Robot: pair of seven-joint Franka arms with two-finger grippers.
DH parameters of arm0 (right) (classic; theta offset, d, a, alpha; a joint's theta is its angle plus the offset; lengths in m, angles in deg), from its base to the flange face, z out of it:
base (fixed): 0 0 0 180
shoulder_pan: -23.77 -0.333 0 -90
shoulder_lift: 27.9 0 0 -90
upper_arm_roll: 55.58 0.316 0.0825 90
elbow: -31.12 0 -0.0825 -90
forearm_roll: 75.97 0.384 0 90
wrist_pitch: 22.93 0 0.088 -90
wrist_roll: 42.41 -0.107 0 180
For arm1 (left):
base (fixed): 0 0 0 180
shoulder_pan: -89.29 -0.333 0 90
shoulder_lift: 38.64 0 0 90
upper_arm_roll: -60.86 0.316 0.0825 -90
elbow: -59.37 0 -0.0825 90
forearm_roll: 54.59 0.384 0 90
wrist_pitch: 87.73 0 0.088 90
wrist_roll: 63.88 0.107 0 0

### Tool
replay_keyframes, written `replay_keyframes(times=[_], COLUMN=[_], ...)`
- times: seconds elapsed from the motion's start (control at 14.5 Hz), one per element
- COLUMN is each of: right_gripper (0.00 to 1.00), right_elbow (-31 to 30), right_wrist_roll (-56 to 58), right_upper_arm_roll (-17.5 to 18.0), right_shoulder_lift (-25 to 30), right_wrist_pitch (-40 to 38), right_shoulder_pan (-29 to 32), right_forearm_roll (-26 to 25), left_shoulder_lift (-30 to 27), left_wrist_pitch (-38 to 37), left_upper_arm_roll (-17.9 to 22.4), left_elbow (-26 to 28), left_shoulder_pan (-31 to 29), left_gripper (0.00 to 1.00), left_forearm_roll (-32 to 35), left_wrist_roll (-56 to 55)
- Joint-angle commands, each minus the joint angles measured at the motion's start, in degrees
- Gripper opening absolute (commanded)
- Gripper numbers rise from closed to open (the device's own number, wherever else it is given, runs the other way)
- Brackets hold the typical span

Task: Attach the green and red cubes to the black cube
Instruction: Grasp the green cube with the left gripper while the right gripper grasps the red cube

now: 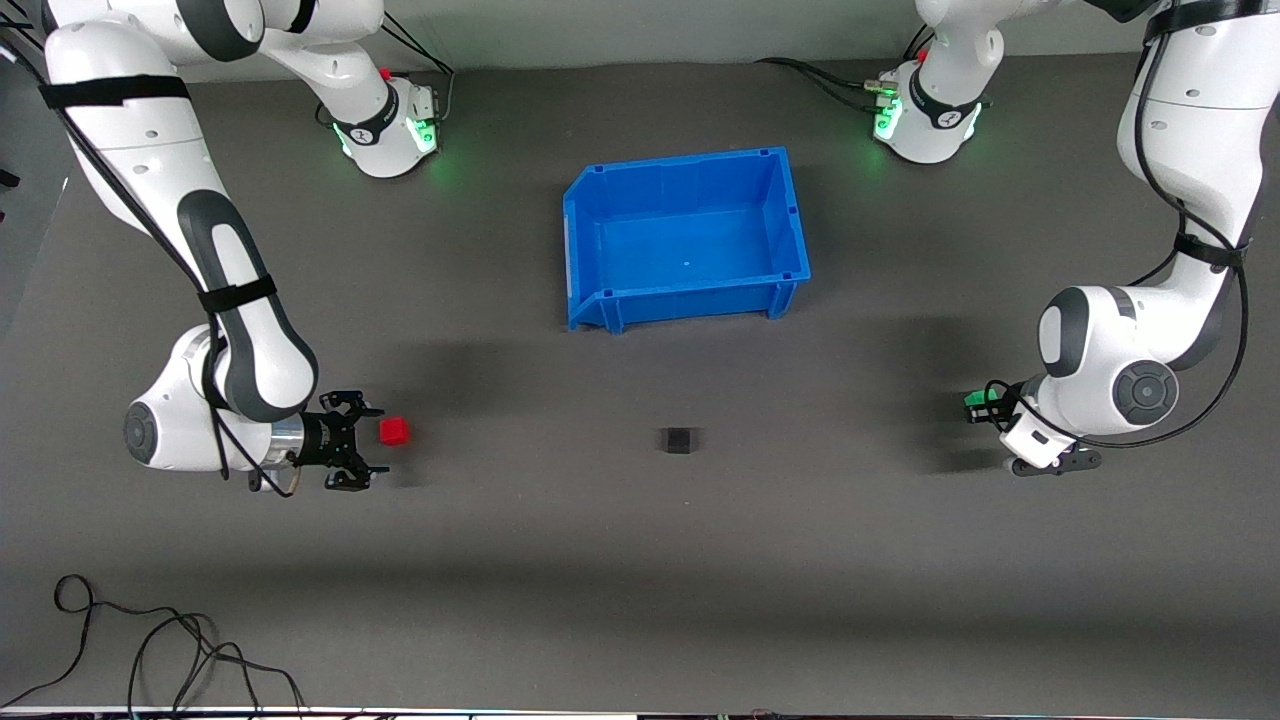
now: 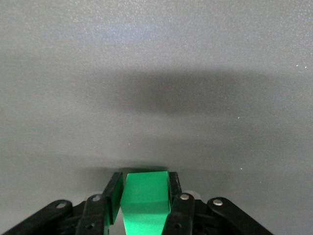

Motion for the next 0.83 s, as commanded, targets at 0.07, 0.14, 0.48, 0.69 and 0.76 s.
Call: replay_keyframes(times=[0.07,0.14,0.48,0.69,0.76], right_gripper=[0.96,0.84,0.29,0.20,0.20], right_elbow=[-2.82,-2.82,-2.82,-2.38,-2.12], right_wrist_roll=[2.63,2.72,2.89,2.81,2.20], right_upper_arm_roll=[-0.29,-0.29,-0.29,-0.20,-0.20], right_shoulder_lift=[0.64,0.73,0.73,0.90,1.34], right_wrist_pitch=[3.00,3.00,2.91,2.56,2.47], right_shoulder_pan=[-0.17,-0.25,-0.17,-0.25,-0.26], right_forearm_roll=[1.78,1.78,1.78,1.78,1.78], left_shoulder_lift=[-0.57,-0.66,-2.15,-1.36,-1.01], left_wrist_pitch=[0.04,-0.40,-10.82,-16.83,-16.93], left_upper_arm_roll=[0.34,0.34,-0.18,-0.80,-0.80], left_elbow=[0.93,0.58,-7.75,-16.28,-17.52], left_shoulder_pan=[0.70,0.53,1.31,4.91,6.75], left_gripper=[0.19,0.06,0.00,0.00,0.00], left_forearm_roll=[1.25,1.25,-2.78,-3.49,-3.58], left_wrist_roll=[-1.75,-1.75,-11.63,-25.70,-30.27])
